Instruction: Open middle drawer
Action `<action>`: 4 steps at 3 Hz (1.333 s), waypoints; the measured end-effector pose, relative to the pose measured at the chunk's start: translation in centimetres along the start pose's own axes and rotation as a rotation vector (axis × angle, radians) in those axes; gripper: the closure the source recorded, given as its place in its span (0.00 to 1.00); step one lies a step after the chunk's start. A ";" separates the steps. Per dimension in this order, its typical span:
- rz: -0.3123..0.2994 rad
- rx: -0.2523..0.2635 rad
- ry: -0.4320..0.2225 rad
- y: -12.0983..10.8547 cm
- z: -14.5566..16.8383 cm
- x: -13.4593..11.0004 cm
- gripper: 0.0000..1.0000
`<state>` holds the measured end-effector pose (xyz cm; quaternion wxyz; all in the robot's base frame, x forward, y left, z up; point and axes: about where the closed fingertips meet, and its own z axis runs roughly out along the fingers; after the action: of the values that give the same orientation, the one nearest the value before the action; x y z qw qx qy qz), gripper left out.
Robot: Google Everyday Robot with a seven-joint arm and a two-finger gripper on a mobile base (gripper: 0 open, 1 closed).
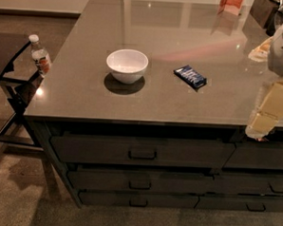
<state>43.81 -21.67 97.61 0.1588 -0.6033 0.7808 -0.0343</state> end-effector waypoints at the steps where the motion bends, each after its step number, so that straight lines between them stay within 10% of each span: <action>1: 0.000 0.000 0.000 0.0 0.0 0.0 0.00; 4: -0.132 0.016 -0.053 4.9 5.9 1.6 0.00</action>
Offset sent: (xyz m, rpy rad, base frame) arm -0.0068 0.0012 -0.0270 0.0185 0.0383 0.0204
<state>40.58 -21.04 90.51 0.1817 -0.6531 0.7344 -0.0349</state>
